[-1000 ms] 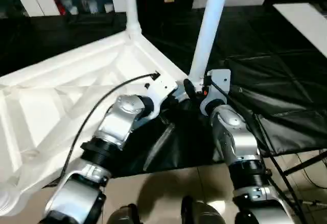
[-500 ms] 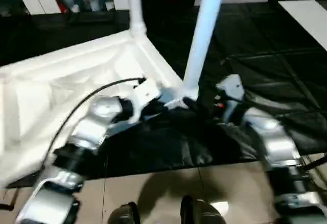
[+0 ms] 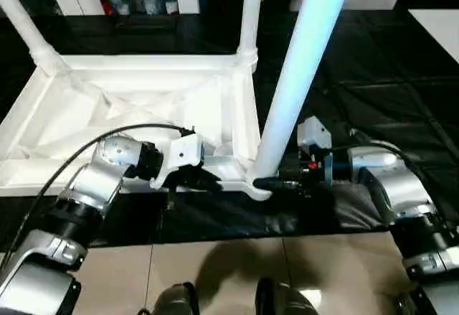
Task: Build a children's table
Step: Rotate leg to tighten
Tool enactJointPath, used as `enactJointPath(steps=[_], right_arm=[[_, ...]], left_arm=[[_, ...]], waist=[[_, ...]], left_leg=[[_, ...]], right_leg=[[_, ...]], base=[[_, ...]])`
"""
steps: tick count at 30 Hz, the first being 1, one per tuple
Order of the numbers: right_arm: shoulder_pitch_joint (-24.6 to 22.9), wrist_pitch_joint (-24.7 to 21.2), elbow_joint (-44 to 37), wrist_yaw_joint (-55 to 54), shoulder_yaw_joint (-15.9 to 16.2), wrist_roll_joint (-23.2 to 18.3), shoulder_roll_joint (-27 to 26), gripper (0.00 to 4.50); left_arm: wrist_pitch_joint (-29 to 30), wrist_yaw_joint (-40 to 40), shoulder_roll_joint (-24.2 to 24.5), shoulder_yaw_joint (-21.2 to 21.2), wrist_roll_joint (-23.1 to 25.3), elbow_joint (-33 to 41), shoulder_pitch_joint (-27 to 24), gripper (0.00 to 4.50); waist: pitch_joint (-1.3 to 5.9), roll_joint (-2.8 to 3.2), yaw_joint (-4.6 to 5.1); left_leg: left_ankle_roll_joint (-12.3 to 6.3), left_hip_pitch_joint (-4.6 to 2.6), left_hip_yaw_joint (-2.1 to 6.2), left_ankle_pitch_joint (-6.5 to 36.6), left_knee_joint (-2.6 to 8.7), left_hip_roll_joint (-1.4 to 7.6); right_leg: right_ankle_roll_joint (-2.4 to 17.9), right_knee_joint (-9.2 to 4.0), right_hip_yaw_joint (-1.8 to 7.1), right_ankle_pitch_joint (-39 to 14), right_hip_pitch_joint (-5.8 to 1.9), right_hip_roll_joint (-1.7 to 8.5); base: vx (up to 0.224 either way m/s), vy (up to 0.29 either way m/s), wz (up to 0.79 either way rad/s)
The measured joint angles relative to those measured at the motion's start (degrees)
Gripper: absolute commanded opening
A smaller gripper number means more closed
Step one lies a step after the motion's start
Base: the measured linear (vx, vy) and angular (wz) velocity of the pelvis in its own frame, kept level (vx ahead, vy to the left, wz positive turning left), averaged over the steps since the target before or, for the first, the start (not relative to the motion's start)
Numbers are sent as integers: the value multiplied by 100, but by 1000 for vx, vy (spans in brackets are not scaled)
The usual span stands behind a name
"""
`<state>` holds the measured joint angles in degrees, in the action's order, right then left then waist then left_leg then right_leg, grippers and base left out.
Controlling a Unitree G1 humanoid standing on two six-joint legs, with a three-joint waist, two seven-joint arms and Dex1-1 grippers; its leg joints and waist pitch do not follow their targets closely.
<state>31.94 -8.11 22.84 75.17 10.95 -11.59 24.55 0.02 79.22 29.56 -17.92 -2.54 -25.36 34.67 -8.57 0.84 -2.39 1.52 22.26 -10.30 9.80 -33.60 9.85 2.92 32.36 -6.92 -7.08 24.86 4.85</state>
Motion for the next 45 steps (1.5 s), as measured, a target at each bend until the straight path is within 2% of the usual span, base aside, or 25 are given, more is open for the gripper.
enactJointPath(steps=[2,10,14,26,29,34,39,41,42,43,45], right_arm=[[40,0,38,133,53,-3,4,373],[146,111,164,508,206,7,84,287],[175,151,206,531,211,24,95,265],[179,203,211,531,211,44,103,253],[-114,-156,-92,114,-5,-10,-22,253],[-540,-423,-370,-1306,-489,11,-568,252],[-639,-389,-235,-2927,-922,205,-1203,251],[-568,-374,-92,-3597,-1078,305,-1493,251],[-477,-389,19,-4048,-1192,342,-1708,251],[-412,-408,76,-4396,-1310,359,-1879,251],[-278,-459,145,-4910,-1488,352,-2095,249]], left_arm=[[-54,58,7,-4,1,-44,20,0],[-284,183,13,-90,7,-276,156,0],[-335,184,-9,-99,10,-349,185,0],[-430,177,-50,-105,17,-486,236,0],[-121,-99,-159,-44,28,-451,227,0],[669,-877,-436,164,161,-238,186,0],[1364,-1917,-1006,328,323,-180,194,0],[1594,-2386,-1272,383,395,-184,212,0],[1759,-2678,-1435,418,448,-198,267,0],[1885,-2923,-1563,426,480,-210,316,0],[2077,-3318,-1782,451,504,-219,393,0]], waist=[[0,-1,-2],[2,-12,-46],[3,-13,-69],[4,-15,-89],[7,-20,-119],[17,-40,-25],[17,-38,190],[10,-25,284],[2,-11,355],[-7,3,370],[-30,42,419]], left_leg=[[0,0,0,0,0,0],[3,-2,0,1,-11,0],[5,-6,0,2,-13,1],[20,-11,0,9,-19,1],[23,-21,0,8,-21,1],[51,-41,2,1,-33,-1],[57,-100,10,-1,-28,2],[56,-122,26,0,-14,2],[55,-116,42,1,-14,3],[54,-111,51,1,-12,6],[51,-94,58,3,-12,0]], right_leg=[[-6,1,0,-3,0,0],[-29,19,2,-17,2,2],[-32,26,2,-19,2,2],[-33,36,5,-20,1,2],[-34,40,5,-21,-9,3],[-36,45,7,-22,-26,6],[-48,-60,-32,-29,-121,9],[-56,-145,-78,-34,-181,13],[-58,-197,-157,-35,-210,42],[-59,-236,-190,-36,-222,49],[-67,-284,-199,-41,-231,54]], base=[[0,0,0],[0,0,0],[0,0,0],[0,0,0],[0,0,0],[0,0,0],[0,0,0],[0,0,0],[0,0,0],[-13,57,-7],[-11,56,-6]])
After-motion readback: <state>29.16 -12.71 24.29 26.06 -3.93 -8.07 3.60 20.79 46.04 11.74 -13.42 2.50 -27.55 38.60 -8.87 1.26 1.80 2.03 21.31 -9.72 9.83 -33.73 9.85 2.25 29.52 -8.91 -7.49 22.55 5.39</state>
